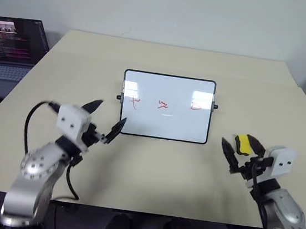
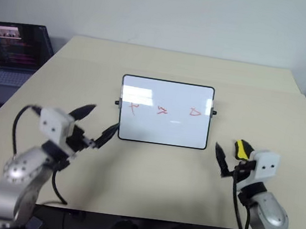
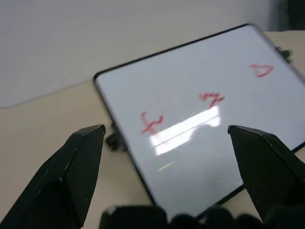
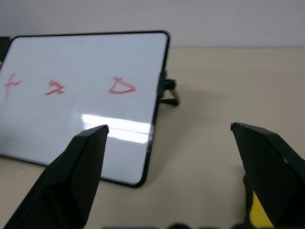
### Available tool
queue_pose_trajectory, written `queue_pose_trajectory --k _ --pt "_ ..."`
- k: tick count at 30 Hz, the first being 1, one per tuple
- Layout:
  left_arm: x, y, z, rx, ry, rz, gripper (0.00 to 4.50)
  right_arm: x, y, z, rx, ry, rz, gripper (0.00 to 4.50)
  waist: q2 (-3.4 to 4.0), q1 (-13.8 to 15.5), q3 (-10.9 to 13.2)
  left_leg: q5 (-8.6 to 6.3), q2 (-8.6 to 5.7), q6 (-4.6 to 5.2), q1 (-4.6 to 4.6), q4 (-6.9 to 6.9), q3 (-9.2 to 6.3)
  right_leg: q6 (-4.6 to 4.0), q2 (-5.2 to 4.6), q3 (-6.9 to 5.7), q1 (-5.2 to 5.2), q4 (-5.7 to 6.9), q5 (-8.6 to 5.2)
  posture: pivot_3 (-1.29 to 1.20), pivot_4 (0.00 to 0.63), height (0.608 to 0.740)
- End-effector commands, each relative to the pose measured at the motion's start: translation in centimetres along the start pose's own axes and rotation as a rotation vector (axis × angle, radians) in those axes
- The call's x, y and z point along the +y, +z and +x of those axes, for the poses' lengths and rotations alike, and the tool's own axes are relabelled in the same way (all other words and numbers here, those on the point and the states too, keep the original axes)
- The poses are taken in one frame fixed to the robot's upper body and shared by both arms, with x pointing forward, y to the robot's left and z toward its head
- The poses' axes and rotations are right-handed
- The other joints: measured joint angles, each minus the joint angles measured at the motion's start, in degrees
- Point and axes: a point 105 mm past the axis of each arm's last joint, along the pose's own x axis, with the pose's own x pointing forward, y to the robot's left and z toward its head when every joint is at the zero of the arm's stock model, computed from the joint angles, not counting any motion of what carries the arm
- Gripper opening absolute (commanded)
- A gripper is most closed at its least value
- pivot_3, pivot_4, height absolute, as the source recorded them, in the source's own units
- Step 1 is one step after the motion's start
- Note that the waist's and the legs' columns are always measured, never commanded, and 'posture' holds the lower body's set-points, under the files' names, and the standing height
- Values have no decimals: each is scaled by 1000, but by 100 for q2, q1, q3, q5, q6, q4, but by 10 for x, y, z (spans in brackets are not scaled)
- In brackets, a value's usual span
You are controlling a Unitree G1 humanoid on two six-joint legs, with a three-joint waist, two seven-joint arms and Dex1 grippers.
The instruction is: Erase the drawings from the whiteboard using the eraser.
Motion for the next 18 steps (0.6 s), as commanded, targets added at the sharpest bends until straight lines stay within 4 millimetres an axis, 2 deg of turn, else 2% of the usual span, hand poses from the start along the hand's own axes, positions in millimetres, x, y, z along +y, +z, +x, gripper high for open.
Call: queue_pose_trajectory --k 1,5,9,14,18 --pt "-20 7 15 -16 -227 -10 4500 -2 9 2 30 -61 -22 4470 1 -21 -2 0 0 0 -3 -4 3 0 0 4 0 -4 0 0 150 740" --pt "-43 18 34 -40 -423 -18 4500 -29 -4 12 182 -197 -28 4470 3 -65 1 0 2 1 -10 -8 14 -1 4 15 -17 -5 0 0 150 740" --pt "-52 17 29 -20 -545 -12 4500 -27 0 25 194 -186 -24 4470 7 -73 3 -2 3 0 -16 -16 22 -25 16 22 -20 -7 10 0 150 740" --pt "-66 8 22 18 -645 -15 4500 -37 -13 30 261 -198 -21 4470 8 -55 4 -4 7 1 -15 -18 15 -28 32 17 -26 -17 8 0 150 740" --pt "-69 11 20 16 -685 -14 4500 -49 -18 32 283 -231 -13 4470 8 -55 4 -4 9 1 -17 -15 17 -26 26 21 -26 -17 7 0 150 740"
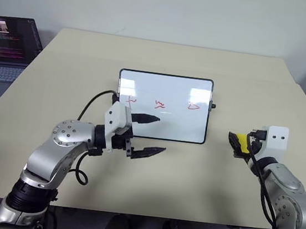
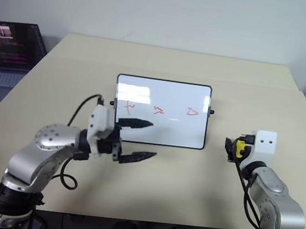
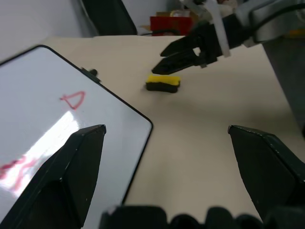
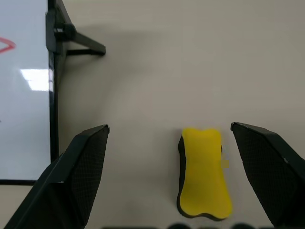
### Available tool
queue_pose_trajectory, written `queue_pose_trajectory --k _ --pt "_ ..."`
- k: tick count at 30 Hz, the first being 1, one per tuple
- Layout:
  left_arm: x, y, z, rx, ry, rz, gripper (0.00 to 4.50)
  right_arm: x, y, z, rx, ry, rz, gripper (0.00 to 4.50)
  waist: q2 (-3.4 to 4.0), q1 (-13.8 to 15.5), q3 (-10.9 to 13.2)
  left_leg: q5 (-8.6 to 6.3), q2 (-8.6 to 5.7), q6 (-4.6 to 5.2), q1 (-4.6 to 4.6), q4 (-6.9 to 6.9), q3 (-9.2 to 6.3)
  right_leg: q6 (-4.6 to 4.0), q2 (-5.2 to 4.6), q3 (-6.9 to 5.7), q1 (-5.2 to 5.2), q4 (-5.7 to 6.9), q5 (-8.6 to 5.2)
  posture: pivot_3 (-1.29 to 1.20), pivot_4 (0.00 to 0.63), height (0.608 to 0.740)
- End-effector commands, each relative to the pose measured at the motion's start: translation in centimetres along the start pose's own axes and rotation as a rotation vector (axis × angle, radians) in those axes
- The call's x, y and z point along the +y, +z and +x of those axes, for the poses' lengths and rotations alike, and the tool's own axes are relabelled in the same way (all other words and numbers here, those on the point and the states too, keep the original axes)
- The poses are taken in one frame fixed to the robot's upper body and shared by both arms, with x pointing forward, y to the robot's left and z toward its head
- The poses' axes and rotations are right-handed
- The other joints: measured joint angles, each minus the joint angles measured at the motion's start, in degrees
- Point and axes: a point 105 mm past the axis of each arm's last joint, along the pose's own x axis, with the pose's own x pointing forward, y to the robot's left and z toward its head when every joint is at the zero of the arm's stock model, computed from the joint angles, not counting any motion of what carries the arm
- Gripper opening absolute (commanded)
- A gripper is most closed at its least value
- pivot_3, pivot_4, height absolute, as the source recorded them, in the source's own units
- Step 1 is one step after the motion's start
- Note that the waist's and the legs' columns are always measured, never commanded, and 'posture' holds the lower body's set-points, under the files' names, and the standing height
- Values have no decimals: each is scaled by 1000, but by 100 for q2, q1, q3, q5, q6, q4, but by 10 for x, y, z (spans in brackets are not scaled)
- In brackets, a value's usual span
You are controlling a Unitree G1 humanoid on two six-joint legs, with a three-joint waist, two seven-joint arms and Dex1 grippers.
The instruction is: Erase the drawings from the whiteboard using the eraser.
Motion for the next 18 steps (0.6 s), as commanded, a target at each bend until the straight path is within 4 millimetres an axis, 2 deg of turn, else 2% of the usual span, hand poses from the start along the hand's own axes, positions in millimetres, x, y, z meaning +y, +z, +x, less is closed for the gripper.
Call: queue_pose_trajectory --k 1,6,18 --pt "2 11 -1 -15 -13 58 4500 -14 6 4 -23 -50 -14 4470 0 0 0 0 0 0 1 1 0 2 0 0 0 1 -1 0 150 740" --pt "8 14 -4 -15 -12 77 4500 -21 -2 17 -6 -71 -11 4470 2 -5 0 0 -2 0 1 1 1 20 -1 0 0 4 -11 0 150 740" --pt "0 10 -7 -5 5 67 4500 -33 -5 37 2 -76 -6 4470 6 -1 3 -1 2 1 0 0 5 14 0 4 -4 3 -8 0 150 740"
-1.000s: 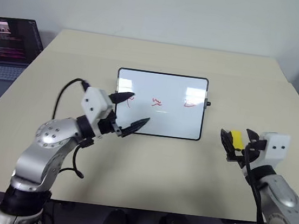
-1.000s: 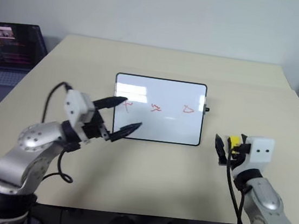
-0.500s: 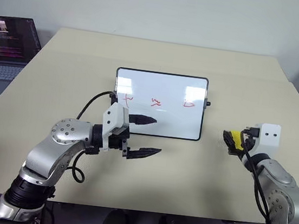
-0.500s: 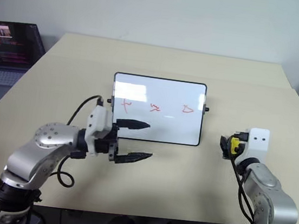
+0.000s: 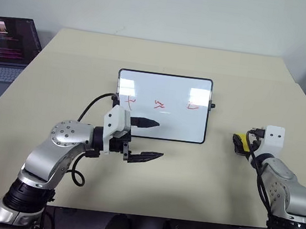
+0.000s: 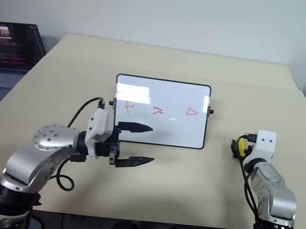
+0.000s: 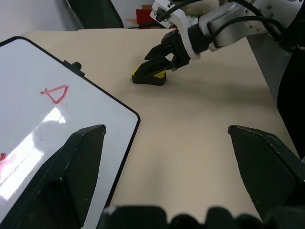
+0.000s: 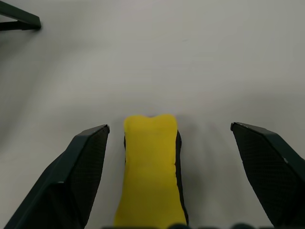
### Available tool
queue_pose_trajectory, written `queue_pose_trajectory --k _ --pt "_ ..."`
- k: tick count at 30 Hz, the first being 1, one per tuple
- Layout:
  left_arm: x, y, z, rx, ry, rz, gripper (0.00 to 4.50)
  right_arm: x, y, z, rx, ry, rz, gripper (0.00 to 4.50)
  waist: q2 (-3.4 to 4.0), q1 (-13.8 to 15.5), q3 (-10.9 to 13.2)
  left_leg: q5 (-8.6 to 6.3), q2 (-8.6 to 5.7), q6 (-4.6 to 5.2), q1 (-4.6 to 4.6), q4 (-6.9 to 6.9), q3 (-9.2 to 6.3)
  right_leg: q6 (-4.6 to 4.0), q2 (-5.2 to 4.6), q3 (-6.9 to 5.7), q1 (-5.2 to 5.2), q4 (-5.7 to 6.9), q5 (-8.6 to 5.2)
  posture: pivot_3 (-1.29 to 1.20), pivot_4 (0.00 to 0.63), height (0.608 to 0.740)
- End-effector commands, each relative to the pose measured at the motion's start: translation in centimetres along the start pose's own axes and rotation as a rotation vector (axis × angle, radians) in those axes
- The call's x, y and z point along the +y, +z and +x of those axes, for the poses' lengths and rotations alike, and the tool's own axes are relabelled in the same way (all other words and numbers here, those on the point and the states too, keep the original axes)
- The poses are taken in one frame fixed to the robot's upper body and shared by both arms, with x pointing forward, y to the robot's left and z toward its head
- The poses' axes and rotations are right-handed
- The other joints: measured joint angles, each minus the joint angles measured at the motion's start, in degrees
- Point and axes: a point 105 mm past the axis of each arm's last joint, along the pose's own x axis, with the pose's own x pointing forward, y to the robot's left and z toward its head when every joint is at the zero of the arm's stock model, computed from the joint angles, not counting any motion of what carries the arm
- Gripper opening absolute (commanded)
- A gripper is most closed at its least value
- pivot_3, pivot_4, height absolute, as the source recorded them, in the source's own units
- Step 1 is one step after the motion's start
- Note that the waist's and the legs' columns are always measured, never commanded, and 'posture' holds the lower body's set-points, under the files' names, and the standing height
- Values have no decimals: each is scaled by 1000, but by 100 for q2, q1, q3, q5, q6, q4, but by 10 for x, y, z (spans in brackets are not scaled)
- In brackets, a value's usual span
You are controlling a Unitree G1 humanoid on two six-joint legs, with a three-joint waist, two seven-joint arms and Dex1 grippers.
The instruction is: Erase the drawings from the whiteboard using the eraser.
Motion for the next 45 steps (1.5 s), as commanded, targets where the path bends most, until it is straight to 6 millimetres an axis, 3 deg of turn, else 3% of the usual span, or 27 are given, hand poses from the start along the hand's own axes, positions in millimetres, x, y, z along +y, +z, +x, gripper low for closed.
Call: queue_pose_trajectory --k 1,4,7,15,20,23,26,30,35,40,45 --pt "0 12 -4 -16 16 55 4500 -1 13 1 -50 1 -22 4470 0 1 0 0 0 0 0 0 -1 0 -1 0 0 0 0 0 150 740" --pt "-1 12 -3 -14 22 54 4500 -2 10 2 -43 -2 -32 4470 1 1 0 0 0 0 -1 -1 0 -1 -1 0 0 -1 1 0 150 740" --pt "-2 12 -3 -13 24 52 4500 -4 7 4 -37 -11 -40 3911 1 1 0 0 1 0 0 -1 -1 -17 -1 0 0 -1 10 0 150 740" --pt "-5 10 -5 -6 31 39 4500 1 2 6 -15 9 -69 1138 1 -1 0 0 1 0 1 -1 1 -16 -1 1 0 -1 9 0 150 740" --pt "-4 7 -9 4 77 1 4500 4 5 5 -33 17 -77 1045 1 -4 0 0 1 0 1 0 0 -16 -1 0 0 0 9 0 150 740" --pt "0 0 -20 30 166 -42 4500 10 17 -5 -84 59 -91 1045 2 -5 1 0 2 0 1 -1 -1 -15 -1 0 0 0 9 0 150 740" --pt "6 -10 -40 94 288 -70 4500 41 30 -28 -136 232 -148 1036 9 -8 5 -1 9 0 -3 -5 -5 -15 -2 0 -7 -2 7 0 150 740" --pt "10 -17 -66 151 388 -120 4500 87 27 -62 -104 495 -231 1036 8 -2 6 -3 11 0 -9 -3 -13 7 -2 -4 -15 1 -6 0 150 740" --pt "47 -28 -106 255 623 -116 4500 156 34 -89 -136 805 -408 1028 5 -4 9 -2 3 1 -3 2 -18 9 -11 -10 -9 6 -6 0 150 740" --pt "69 -39 -121 333 694 -109 4500 207 58 -74 -267 903 -567 1015 -4 -39 18 -1 2 2 6 2 -21 9 -6 -16 -5 6 -6 0 150 740" --pt "76 -43 -127 365 697 -113 4500 257 85 -49 -372 932 -705 1015 -11 -36 21 -1 3 1 -19 3 -18 -20 -12 -13 -29 8 11 0 150 740"
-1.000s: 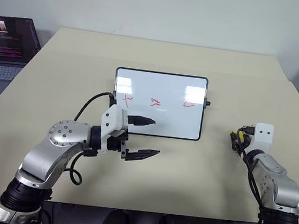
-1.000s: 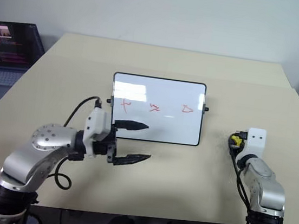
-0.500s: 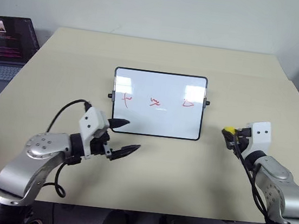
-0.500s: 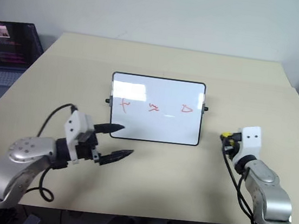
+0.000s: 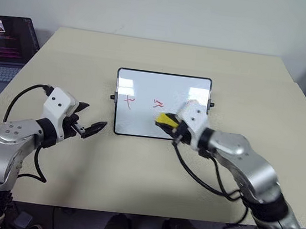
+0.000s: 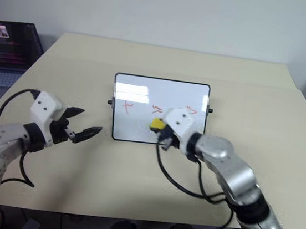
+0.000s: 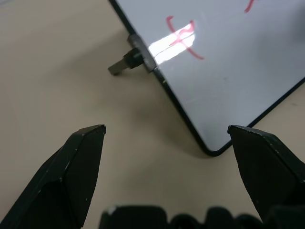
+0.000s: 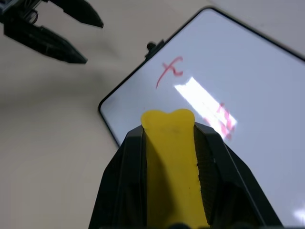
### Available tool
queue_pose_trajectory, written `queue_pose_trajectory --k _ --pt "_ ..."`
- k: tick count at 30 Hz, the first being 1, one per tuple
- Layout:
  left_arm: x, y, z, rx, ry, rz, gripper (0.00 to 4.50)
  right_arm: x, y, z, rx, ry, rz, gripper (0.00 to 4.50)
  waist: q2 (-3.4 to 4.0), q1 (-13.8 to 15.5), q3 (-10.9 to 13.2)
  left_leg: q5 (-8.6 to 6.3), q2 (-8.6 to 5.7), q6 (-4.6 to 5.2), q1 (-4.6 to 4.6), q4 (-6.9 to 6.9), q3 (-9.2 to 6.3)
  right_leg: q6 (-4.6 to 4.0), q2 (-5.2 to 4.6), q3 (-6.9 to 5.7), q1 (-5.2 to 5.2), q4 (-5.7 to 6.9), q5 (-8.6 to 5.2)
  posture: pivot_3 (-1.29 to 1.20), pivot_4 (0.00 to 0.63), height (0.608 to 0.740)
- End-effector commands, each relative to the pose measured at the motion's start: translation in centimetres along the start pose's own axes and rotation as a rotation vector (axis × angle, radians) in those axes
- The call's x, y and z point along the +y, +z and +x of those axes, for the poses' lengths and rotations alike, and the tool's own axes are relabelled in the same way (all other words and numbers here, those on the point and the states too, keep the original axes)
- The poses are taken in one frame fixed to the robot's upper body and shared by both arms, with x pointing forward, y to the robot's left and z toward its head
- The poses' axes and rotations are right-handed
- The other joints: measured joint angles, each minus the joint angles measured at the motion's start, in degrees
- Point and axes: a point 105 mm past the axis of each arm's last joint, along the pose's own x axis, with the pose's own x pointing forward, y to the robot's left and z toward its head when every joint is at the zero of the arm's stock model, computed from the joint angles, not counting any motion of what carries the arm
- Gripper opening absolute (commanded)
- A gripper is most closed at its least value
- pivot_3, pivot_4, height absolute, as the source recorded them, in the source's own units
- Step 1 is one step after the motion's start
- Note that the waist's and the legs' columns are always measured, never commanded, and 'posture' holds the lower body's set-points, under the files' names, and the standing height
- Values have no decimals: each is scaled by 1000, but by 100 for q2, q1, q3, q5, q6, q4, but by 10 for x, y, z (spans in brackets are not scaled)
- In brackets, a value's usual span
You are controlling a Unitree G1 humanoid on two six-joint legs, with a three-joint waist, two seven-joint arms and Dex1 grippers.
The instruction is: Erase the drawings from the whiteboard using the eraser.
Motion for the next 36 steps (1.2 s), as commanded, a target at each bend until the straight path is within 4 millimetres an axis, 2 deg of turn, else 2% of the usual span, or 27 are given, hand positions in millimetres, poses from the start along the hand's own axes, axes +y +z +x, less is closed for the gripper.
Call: queue_pose_trajectory --k 1,5,11,13,15,22,25,30,36 --pt "4 9 -1 -12 -8 49 4500 -5 16 29 -22 16 -148 1015 -1 10 -1 0 0 0 -6 -1 -1 -1 -3 -3 -4 -1 0 0 150 740" --pt "-7 15 -1 -27 -92 65 4500 -9 32 60 -48 12 -216 1014 -8 32 -6 1 1 -3 -86 1 -3 -5 -11 -11 -79 4 1 0 150 740" --pt "-26 21 -6 -60 -232 88 4500 -24 50 92 -74 -64 -339 1013 -8 32 -6 0 -5 -2 -100 3 3 -6 -25 -10 -93 6 2 0 150 740" --pt "-25 20 -6 -48 -229 95 4500 -27 50 101 -69 -87 -380 1012 -8 27 -6 0 -6 -1 -97 4 3 -7 -25 -10 -93 10 2 0 150 740" --pt "-26 18 -5 -41 -238 97 4500 -25 39 107 -37 -72 -405 1012 -8 25 -6 0 -4 -1 -94 4 0 -7 -25 -14 -93 16 2 0 150 740" --pt "-28 20 -7 -42 -249 100 4500 -3 -5 106 103 106 -473 1012 -10 32 -7 0 -6 -1 -95 5 0 -7 -27 -13 -91 19 3 0 150 740" --pt "-28 19 -7 -39 -253 99 4500 -5 -3 106 98 89 -482 1012 -9 31 -7 0 -6 -1 -89 9 -1 -7 -27 -14 -90 33 3 0 150 740" --pt "-30 16 -6 -31 -267 95 4500 -27 20 108 32 -58 -509 1011 -7 26 -5 1 -7 -1 -84 33 -4 -7 -27 -15 -91 72 2 0 150 740" --pt "-31 17 -5 -34 -278 96 4500 -5 -18 102 167 124 -515 1003 -7 25 -5 0 -8 0 -84 84 -10 -9 -25 -18 -83 104 1 0 150 740"
